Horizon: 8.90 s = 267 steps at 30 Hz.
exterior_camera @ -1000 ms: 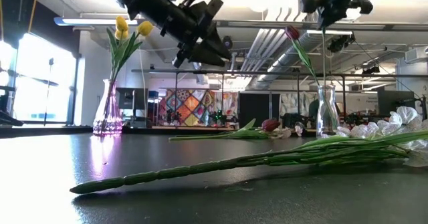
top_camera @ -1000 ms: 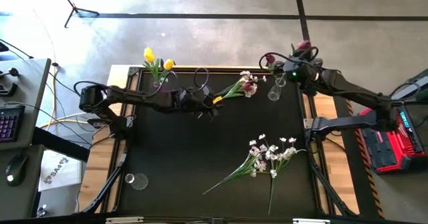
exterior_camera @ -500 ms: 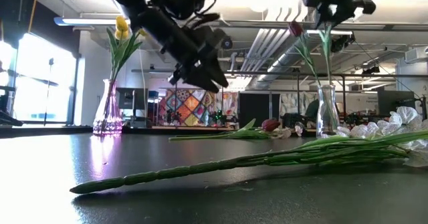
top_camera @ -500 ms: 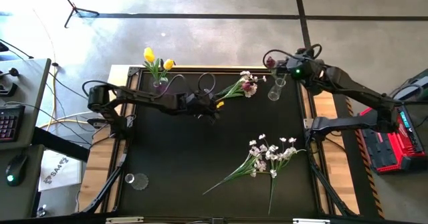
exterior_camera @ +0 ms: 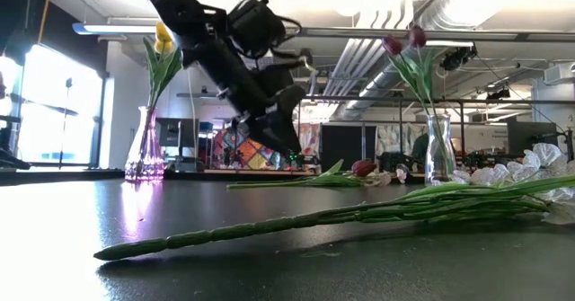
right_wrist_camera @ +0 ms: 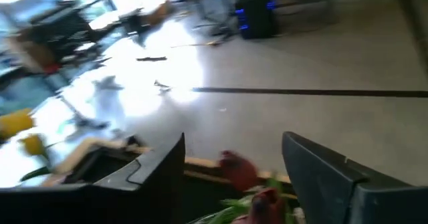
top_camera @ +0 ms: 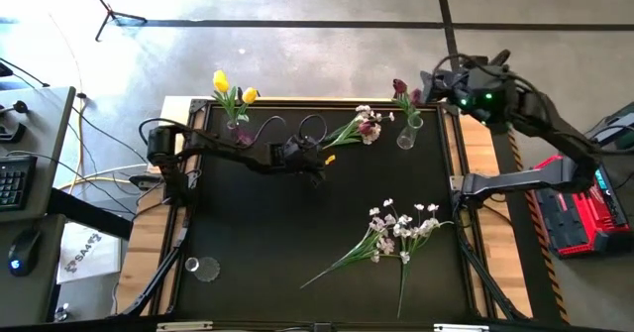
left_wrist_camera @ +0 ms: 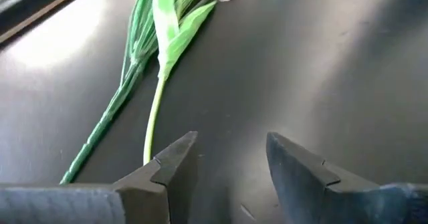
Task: Sort flowers into vase by color
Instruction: Put the red flower into the top transparent vase
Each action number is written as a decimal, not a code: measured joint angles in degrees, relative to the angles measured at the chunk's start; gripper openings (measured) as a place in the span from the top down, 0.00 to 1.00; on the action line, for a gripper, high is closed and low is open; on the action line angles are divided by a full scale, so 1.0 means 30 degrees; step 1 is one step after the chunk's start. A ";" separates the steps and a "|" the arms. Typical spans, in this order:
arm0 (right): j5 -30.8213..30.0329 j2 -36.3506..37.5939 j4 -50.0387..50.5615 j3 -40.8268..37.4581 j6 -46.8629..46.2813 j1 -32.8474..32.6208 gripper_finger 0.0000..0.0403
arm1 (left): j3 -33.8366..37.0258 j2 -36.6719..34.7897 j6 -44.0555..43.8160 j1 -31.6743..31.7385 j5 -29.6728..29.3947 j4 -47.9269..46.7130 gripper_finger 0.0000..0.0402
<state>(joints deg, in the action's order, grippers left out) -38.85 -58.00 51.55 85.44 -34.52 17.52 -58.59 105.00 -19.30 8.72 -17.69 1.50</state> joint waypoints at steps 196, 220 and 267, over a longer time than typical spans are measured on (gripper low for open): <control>0.3534 -0.4262 -1.1618 -0.0128 0.5661 -0.9211 0.79 | -1.3555 -0.4914 0.5291 -0.2166 0.6368 -0.7438 1.00; -0.0647 -0.2354 -0.3936 -0.0113 0.2466 -0.9624 1.00 | -1.3544 -0.3725 0.6123 -0.2855 0.5027 -1.2024 1.00; -1.0870 0.1490 0.2168 -0.8186 -0.3712 -0.1595 1.00 | -1.3537 -0.1084 0.2786 0.0303 0.4386 -1.4296 1.00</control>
<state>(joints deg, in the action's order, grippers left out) -71.46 -53.53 58.05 60.88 -45.66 12.74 -99.20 101.75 -10.94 9.63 -4.54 -41.39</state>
